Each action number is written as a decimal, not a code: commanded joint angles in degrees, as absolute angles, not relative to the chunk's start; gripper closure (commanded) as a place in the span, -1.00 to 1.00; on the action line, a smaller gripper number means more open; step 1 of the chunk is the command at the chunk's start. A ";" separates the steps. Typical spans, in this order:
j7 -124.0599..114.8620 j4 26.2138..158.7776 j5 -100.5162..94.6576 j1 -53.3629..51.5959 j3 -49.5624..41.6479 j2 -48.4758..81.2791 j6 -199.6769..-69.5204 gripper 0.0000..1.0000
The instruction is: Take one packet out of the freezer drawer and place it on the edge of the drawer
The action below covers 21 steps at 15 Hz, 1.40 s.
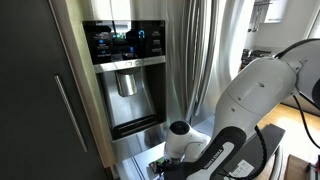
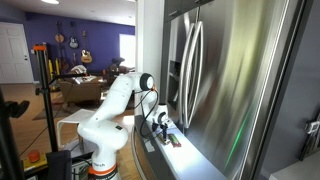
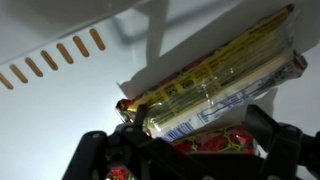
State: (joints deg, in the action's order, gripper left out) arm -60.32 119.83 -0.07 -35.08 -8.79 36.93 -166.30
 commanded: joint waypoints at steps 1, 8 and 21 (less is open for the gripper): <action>-63.93 120.56 -1.37 -39.14 -12.44 35.25 -163.52 -1.00; -66.52 119.36 -0.41 -38.44 -11.56 37.49 -162.91 -1.00; -66.84 116.64 -0.08 -38.65 -12.32 42.24 -169.14 -0.48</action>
